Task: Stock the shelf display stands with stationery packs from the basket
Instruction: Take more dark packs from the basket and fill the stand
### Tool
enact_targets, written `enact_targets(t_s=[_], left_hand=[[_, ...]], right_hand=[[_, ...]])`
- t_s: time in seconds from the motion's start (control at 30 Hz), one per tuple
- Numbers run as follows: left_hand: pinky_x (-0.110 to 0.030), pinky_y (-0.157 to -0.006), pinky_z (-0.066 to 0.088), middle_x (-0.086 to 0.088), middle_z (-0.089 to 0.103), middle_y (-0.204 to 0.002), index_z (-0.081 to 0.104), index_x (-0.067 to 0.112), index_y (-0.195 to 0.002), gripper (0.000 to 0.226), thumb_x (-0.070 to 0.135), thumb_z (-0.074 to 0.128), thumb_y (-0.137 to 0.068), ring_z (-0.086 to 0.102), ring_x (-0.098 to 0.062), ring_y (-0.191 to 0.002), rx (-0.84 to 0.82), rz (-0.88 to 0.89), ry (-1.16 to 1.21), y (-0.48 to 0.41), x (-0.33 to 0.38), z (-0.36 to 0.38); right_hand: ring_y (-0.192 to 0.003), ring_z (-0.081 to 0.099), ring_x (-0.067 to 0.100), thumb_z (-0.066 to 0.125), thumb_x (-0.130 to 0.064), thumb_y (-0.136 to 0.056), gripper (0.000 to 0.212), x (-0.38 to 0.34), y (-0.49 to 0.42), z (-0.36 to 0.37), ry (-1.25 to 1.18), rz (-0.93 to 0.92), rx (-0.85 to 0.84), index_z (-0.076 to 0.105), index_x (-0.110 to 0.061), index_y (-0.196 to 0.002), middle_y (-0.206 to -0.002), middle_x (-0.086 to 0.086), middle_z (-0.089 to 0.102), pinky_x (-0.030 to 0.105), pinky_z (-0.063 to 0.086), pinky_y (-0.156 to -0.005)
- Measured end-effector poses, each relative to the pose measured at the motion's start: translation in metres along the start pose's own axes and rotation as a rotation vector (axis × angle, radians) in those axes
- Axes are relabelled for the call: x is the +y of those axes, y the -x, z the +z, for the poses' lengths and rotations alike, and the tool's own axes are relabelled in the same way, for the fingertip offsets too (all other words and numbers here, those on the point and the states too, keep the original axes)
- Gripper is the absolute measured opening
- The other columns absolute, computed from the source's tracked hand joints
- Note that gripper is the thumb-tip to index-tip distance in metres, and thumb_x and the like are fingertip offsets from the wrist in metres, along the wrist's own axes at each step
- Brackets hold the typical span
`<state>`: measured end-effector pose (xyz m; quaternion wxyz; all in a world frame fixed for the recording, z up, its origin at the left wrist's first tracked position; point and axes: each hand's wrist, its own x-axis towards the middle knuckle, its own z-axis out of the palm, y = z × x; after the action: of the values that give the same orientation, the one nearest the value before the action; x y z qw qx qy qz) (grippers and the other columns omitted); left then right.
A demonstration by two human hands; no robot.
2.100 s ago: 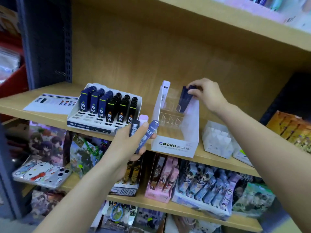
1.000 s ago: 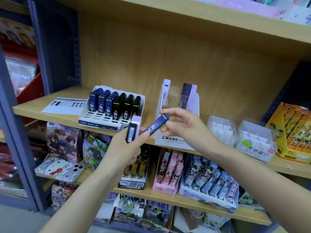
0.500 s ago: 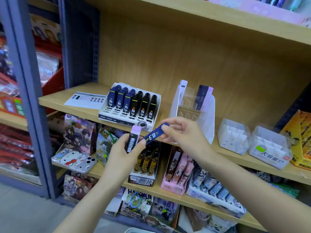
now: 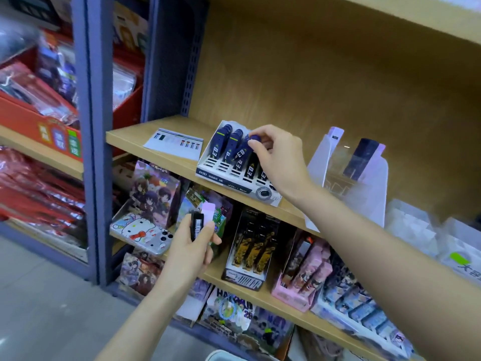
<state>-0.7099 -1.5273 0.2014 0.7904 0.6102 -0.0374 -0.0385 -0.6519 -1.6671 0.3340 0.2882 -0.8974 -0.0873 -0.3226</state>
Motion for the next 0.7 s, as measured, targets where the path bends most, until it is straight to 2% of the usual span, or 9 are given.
enact_targets(t_s=[0.17, 0.4, 0.5, 0.6, 0.7], left_hand=[[-0.017, -0.037, 0.027, 0.001, 0.059, -0.069, 0.049, 0.008, -0.102, 0.012, 0.019, 0.046, -0.099, 0.036, -0.009, -0.041, 0.01, 0.001, 0.002, -0.006, -0.007, -0.009], [-0.02, -0.036, 0.025, -0.002, 0.059, -0.071, 0.047, 0.011, -0.104, 0.01, 0.021, 0.045, -0.1, 0.035, -0.009, -0.039, 0.037, -0.052, 0.065, -0.013, -0.008, -0.015], [-0.02, -0.036, 0.024, -0.002, 0.058, -0.066, 0.043, 0.008, -0.104, 0.012, 0.019, 0.044, -0.1, 0.033, -0.008, -0.035, 0.07, -0.079, 0.078, -0.015, -0.01, -0.017], [-0.02, -0.034, 0.025, 0.001, 0.056, -0.058, 0.043, 0.006, -0.104, 0.012, 0.017, 0.043, -0.1, 0.031, -0.007, -0.031, 0.07, -0.087, 0.087, -0.015, -0.01, -0.017], [-0.02, -0.035, 0.026, 0.005, 0.052, -0.048, 0.043, 0.004, -0.104, 0.014, 0.018, 0.042, -0.101, 0.03, -0.007, -0.03, 0.047, -0.087, 0.078, -0.014, -0.009, -0.019]], right_hand=[[-0.078, 0.054, 0.014, 0.058, -0.015, -0.092, 0.013, -0.002, -0.017, 0.013, 0.175, -0.064, -0.096, 0.069, -0.014, -0.099, -0.081, -0.002, 0.061, 0.029, 0.046, -0.076], [-0.078, 0.053, 0.016, 0.058, -0.015, -0.093, 0.015, -0.001, -0.033, 0.014, 0.258, -0.053, -0.206, 0.071, -0.013, -0.1, -0.078, -0.002, 0.059, 0.028, 0.043, -0.08], [-0.08, 0.054, 0.017, 0.059, -0.014, -0.092, 0.014, -0.001, -0.041, 0.013, 0.29, -0.048, -0.249, 0.069, -0.011, -0.101, -0.08, 0.0, 0.059, 0.027, 0.042, -0.08], [-0.083, 0.053, 0.019, 0.062, -0.011, -0.09, 0.016, -0.002, -0.044, 0.019, 0.262, -0.054, -0.288, 0.059, -0.012, -0.106, -0.086, 0.001, 0.058, 0.033, 0.045, -0.082], [-0.086, 0.055, 0.022, 0.061, -0.012, -0.09, 0.011, -0.004, -0.045, 0.027, 0.291, -0.075, -0.31, 0.056, -0.012, -0.1, -0.092, 0.005, 0.061, 0.034, 0.045, -0.078]])
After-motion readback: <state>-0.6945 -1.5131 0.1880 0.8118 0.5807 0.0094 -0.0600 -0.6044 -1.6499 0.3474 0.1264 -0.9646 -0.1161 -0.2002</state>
